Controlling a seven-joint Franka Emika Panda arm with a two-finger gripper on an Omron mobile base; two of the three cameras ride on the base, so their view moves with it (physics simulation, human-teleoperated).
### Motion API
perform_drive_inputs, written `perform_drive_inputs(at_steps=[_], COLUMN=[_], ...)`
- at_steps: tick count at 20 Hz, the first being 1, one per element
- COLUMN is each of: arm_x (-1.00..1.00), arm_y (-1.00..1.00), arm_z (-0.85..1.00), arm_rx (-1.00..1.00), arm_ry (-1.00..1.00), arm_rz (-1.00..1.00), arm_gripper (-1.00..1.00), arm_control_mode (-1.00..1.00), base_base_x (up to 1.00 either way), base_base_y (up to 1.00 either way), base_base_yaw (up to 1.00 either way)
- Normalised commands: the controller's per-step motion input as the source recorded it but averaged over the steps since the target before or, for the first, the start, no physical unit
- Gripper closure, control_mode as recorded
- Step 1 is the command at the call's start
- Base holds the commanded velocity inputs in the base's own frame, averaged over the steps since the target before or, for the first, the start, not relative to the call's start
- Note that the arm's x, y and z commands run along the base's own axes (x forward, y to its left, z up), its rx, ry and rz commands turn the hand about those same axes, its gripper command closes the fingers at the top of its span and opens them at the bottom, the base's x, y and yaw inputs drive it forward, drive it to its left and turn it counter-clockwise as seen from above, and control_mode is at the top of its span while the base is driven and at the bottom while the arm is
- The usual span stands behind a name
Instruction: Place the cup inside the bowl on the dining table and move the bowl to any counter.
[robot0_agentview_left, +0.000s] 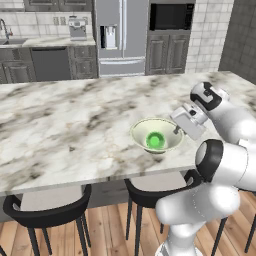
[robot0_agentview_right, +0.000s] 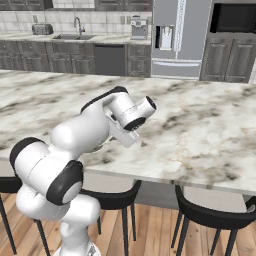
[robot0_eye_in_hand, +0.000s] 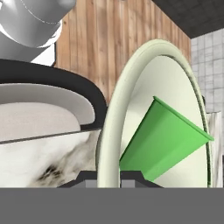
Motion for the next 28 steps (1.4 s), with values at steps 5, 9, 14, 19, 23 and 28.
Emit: perform_drive_inputs(at_steps=[5, 9, 14, 19, 23, 28], arm_x=[0.0, 0.0, 0.0, 0.0, 0.0, 0.0], arm_y=[0.0, 0.0, 0.0, 0.0, 0.0, 0.0], arm_z=[0.0, 0.0, 0.0, 0.0, 0.0, 0.0], arm_rx=[0.0, 0.0, 0.0, 0.0, 0.0, 0.0], arm_ry=[0.0, 0.0, 0.0, 0.0, 0.0, 0.0], arm_rz=[0.0, 0.0, 0.0, 0.0, 0.0, 0.0], arm_gripper=[1.0, 1.0, 1.0, 1.0, 1.0, 1.0], arm_control_mode=[-1.0, -1.0, 1.0, 1.0, 1.0, 1.0], base_base_x=[0.0, 0.0, -0.01, -0.1, -0.21, -0.19], base_base_y=[0.0, 0.0, 0.0, 0.07, 0.84, 1.0], base_base_yaw=[0.0, 0.0, 0.0, 0.0, 0.0, 0.0])
